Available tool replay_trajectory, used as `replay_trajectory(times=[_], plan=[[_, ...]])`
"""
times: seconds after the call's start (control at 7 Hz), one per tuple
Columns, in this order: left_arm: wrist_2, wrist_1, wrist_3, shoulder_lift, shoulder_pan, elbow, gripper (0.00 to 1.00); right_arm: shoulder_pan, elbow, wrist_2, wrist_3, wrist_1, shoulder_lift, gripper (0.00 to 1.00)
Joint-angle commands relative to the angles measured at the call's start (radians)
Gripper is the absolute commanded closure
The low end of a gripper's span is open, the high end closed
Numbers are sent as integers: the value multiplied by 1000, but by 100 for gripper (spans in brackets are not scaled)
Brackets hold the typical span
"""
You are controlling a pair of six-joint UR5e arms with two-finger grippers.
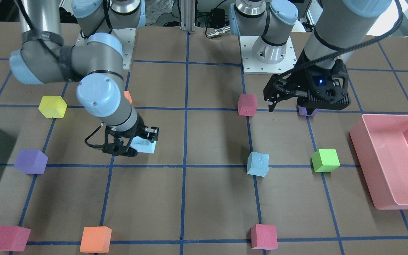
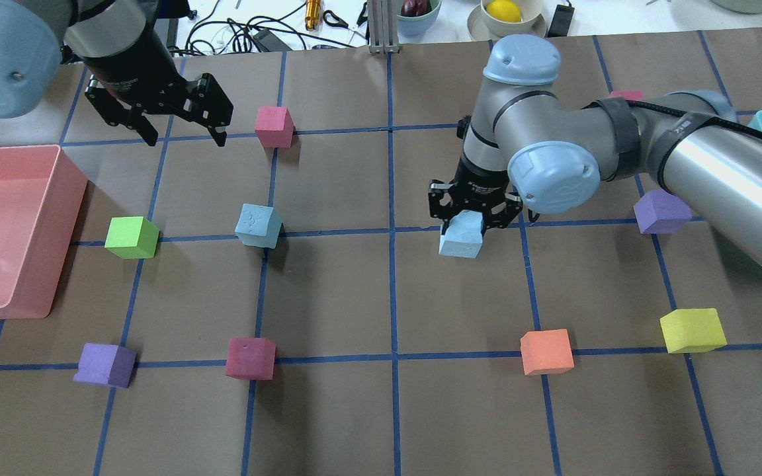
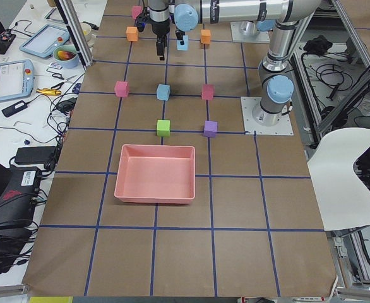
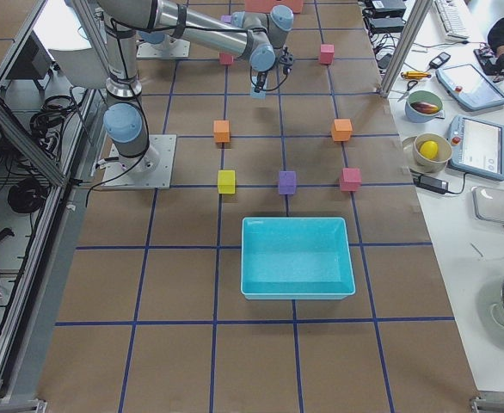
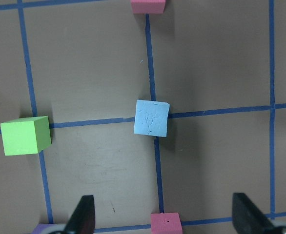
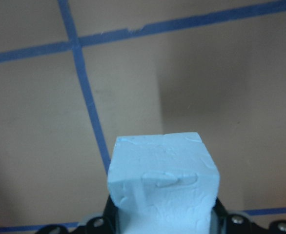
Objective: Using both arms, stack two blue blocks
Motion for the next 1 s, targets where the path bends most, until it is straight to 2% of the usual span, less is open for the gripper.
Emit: replay_trajectory(times=[0.0, 0.29, 0.86], plan=[[0, 161, 2, -43, -1, -110, 0, 78, 102, 4, 43, -103, 3, 100], [0, 268, 2, -72, -1, -168, 0, 97, 176, 4, 71, -276, 15, 100], [2, 372, 5, -116, -1, -224, 0, 149, 180, 3, 54, -283, 18, 100]])
